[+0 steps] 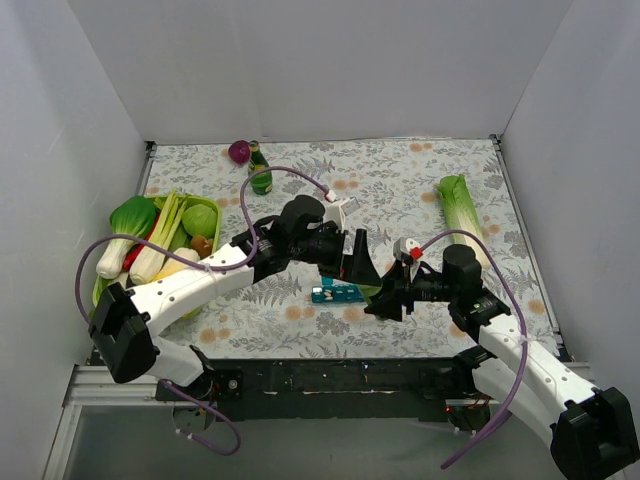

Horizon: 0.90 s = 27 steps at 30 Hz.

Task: Sort the pills into containers

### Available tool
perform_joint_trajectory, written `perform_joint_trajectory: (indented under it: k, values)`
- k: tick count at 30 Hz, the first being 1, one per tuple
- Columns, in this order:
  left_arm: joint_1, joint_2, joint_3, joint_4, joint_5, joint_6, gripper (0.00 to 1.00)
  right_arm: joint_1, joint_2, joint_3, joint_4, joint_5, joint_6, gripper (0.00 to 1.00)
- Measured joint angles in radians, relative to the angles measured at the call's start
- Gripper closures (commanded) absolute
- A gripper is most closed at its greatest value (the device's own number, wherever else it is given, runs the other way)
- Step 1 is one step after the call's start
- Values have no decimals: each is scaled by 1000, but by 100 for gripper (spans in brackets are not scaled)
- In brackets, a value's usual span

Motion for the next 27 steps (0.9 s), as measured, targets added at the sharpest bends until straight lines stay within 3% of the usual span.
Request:
perform_joint_trajectory:
  k: [7,8,14,15,19,22,23,27]
  values:
    - [-59,69,46,-23,-41,-9,21,0,0,0,0,3,-6,99]
    - [-63,79,53,-35,-52,-6,30,0,0,0,0,4,-6,99]
    - [-68,110,76,-85,-91,3,47,0,0,0,-5,11,-7,99]
    - [-68,110,82,-87,-94,3,60,0,0,0,-7,11,-6,99]
    - [-73,110,91,-101,-106,9,92,0,0,0,-9,15,-7,99]
    - [-74,110,91,-106,-99,16,100,0,0,0,-11,15,-7,83]
    - [-73,110,91,-106,-98,21,100,0,0,0,-12,16,-8,69]
    - [-74,109,91,-114,-103,41,100,1,0,0,-15,19,-17,33]
